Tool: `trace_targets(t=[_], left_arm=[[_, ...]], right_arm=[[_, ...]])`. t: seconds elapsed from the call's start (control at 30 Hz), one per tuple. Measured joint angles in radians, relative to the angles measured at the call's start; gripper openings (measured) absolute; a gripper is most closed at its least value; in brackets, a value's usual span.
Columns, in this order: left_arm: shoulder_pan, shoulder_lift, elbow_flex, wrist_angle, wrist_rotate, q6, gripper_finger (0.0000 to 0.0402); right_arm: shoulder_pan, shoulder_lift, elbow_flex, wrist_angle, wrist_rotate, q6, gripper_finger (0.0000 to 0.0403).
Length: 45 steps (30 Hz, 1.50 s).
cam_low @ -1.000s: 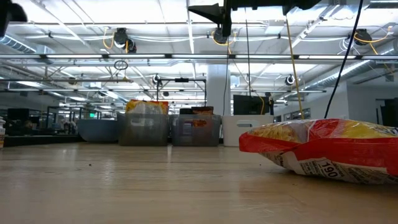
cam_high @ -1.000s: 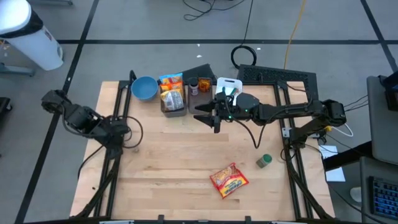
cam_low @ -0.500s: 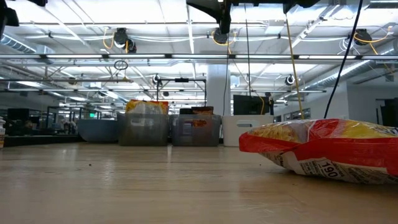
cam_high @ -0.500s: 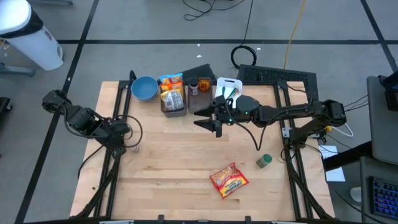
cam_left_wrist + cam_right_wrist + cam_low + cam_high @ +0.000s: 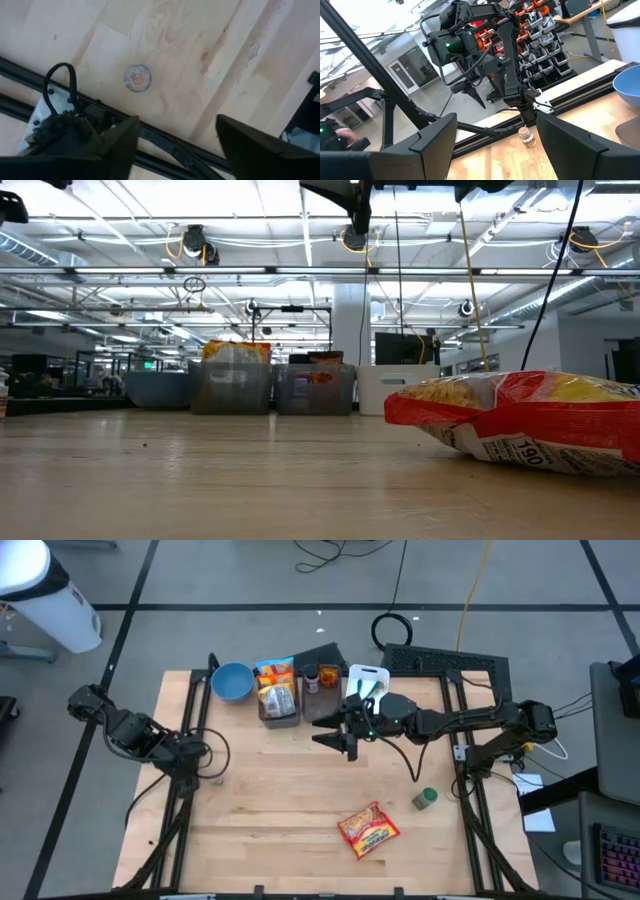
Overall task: Pick & Place Food Item
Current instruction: Put the brown seasoning bottle into the right black bin
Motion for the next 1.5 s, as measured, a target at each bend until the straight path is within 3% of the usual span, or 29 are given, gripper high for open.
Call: trace_targets(t=[0.2,0.37,0.53,0.93,1.23,1.5], left_arm=[[0.0,0.001,0.0,0.002,-0.02,-0.008,0.0364],[0.0,0.007,0.001,0.002,0.022,-0.032,0.0397],[0.0,0.008,0.001,0.006,0.044,-0.041,0.0379],[0.0,0.133,-0.019,0.033,-0.118,0.389,0.0338],[0.0,0.103,-0.206,0.198,-0.051,0.289,0.032],[0.0,0.063,-0.264,0.264,-0.115,0.254,0.0297]], right_arm=[[0.0,0.0,0.0,0.0,-0.004,0.0,0.0267],[0.0,0.0,0.0,0.0,-0.004,-0.002,0.0267],[0.0,0.0,0.0,-0.008,-0.004,-0.004,0.0267],[0.0,0.0,0.0,-0.015,-0.002,-0.028,0.0267],[0.0,0.0,0.0,-0.015,-0.001,-0.019,0.0267],[0.0,0.0,0.0,-0.015,0.0,-0.005,0.0267]])
